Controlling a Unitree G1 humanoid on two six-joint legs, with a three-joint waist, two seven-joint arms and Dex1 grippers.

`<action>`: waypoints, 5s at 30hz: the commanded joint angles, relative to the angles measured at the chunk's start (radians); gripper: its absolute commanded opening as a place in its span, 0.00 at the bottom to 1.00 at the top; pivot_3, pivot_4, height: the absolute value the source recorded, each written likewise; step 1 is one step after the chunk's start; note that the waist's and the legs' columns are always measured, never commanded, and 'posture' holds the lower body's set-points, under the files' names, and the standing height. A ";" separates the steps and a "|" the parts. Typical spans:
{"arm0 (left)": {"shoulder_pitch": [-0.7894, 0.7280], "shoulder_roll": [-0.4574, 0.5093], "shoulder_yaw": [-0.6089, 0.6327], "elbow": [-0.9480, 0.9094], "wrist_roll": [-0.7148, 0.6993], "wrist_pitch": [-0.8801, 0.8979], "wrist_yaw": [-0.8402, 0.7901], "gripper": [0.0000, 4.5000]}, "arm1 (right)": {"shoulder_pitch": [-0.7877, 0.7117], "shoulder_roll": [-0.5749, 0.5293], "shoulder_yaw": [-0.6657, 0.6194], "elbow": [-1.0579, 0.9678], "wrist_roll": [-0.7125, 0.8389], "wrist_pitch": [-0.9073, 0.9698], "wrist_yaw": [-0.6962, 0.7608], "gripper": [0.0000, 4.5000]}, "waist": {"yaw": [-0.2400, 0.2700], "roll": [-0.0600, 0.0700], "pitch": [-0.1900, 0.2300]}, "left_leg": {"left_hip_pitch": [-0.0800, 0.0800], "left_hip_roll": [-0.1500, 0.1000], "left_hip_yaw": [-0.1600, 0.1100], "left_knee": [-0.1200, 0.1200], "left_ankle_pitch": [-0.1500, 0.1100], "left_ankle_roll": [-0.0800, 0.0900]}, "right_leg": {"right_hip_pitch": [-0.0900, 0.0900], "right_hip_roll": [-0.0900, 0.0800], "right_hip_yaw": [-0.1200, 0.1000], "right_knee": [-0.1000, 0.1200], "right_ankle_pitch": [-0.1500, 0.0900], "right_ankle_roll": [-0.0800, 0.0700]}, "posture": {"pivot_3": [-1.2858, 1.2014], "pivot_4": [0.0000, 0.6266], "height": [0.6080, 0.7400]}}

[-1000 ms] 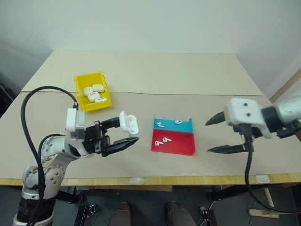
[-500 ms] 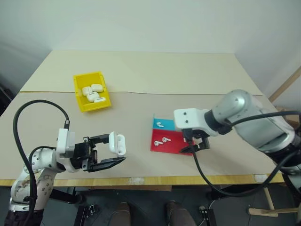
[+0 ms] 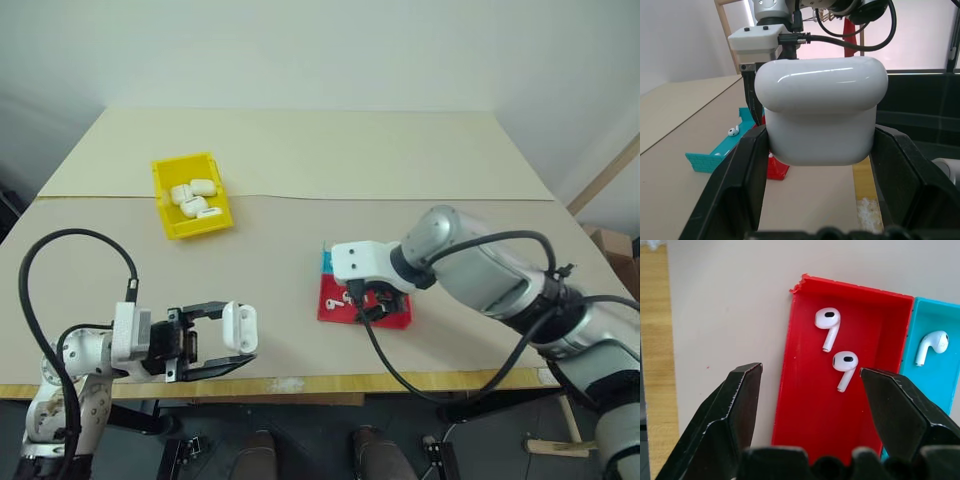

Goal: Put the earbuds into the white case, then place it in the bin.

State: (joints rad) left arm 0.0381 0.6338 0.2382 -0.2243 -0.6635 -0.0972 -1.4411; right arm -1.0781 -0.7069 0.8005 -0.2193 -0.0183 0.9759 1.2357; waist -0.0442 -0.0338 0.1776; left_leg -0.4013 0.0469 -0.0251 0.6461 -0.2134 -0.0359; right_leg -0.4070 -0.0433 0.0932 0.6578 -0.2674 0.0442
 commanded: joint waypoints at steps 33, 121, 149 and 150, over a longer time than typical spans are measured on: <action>0.020 -0.011 -0.003 -0.069 -0.023 -0.030 0.046 0.63 | -0.001 0.103 0.033 0.126 -0.149 -0.106 -0.026 0.44 | -0.002 0.000 0.000 | -0.001 0.000 0.000 0.000 0.000 0.000 | -0.001 0.000 0.000 0.000 0.000 0.000 | 0.52 0.24 1.00; -0.138 -0.149 -0.162 -0.252 -0.192 0.221 0.305 0.63 | 0.400 0.155 -0.971 -0.469 0.331 -0.024 -0.106 0.14 | -0.001 0.000 0.000 | -0.002 0.000 -0.002 -0.001 0.000 0.000 | 0.000 0.000 -0.001 -0.001 0.000 0.000 | 0.52 0.24 1.00; -0.189 -0.158 -0.206 -0.216 -0.180 0.274 0.257 0.63 | 0.484 0.325 -0.856 -0.297 0.701 -0.647 -0.117 0.14 | -0.001 0.000 0.000 | 0.001 0.000 -0.001 -0.001 0.000 0.000 | 0.003 0.001 0.000 -0.002 0.000 0.000 | 0.52 0.24 1.00; -0.190 -0.157 -0.204 -0.207 -0.179 0.270 0.246 0.63 | 0.477 0.328 -0.842 -0.284 0.699 -0.659 -0.112 0.14 | -0.001 0.000 0.000 | 0.000 0.000 -0.001 -0.001 0.000 0.000 | 0.003 0.001 0.000 -0.002 0.000 0.000 | 0.52 0.24 1.00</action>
State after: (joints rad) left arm -0.1415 0.4769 0.0227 -0.4253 -0.8428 0.1918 -1.1778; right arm -0.5780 -0.3801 -0.0454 -0.5005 0.6800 0.3598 1.1139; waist -0.0450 -0.0337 0.1777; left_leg -0.4009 0.0466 -0.0265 0.6452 -0.2134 -0.0357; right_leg -0.4043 -0.0425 0.0929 0.6560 -0.2674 0.0446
